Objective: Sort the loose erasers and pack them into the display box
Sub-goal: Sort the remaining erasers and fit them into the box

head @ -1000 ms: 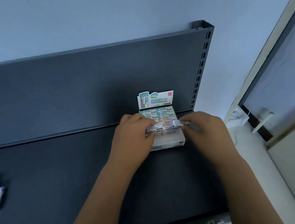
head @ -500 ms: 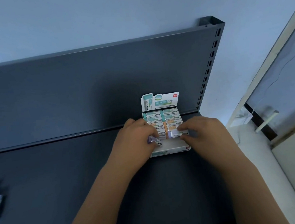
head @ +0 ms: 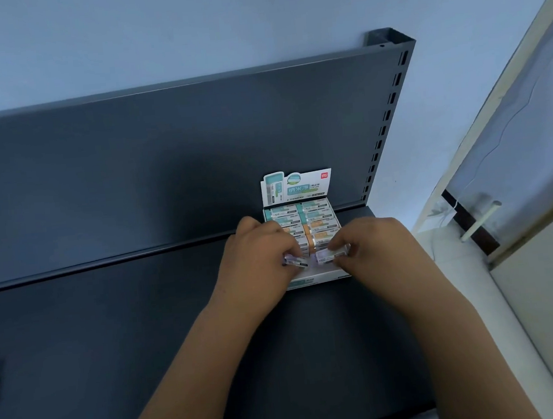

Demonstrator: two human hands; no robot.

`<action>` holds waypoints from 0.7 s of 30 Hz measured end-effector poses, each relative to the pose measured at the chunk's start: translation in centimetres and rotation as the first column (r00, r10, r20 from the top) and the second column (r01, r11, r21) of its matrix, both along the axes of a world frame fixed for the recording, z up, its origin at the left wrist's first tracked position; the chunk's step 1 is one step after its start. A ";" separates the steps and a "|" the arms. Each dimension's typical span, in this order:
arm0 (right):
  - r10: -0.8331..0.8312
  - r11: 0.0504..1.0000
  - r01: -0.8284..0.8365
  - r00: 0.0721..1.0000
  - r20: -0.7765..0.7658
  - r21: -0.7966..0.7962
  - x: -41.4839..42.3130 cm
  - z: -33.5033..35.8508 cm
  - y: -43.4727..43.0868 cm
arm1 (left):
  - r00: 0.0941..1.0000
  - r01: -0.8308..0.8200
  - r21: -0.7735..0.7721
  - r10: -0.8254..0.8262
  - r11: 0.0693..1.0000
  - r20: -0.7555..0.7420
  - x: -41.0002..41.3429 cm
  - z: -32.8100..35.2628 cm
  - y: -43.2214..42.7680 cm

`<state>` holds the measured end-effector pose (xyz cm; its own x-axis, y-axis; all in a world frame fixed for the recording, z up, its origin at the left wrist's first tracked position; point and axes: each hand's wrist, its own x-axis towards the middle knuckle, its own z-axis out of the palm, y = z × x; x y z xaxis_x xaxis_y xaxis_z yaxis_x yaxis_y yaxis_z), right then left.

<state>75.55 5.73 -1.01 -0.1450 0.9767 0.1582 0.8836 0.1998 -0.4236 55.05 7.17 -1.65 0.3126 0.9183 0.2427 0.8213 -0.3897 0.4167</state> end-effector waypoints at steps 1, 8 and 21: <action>-0.011 1.000 0.011 1.000 0.000 0.006 -0.1 -0.1 0.0 | 1.000 -0.001 -0.006 0.000 1.000 -0.007 -0.1 0.1 -0.1; -0.075 0.997 0.075 0.997 0.000 0.030 -0.4 -0.3 0.1 | 0.988 -0.066 -0.060 0.056 0.996 -0.146 -0.4 1.0 -0.1; -0.312 0.924 0.334 0.940 0.138 -0.187 -1.4 0.7 0.7 | 0.990 -0.085 -0.107 0.072 0.991 -0.118 0.9 0.5 0.1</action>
<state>74.11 6.43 -0.27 0.1793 0.9826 -0.0491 0.9264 -0.1854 -0.3278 55.91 7.23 -1.18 0.2584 0.9604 0.1040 0.8919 -0.2785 0.3563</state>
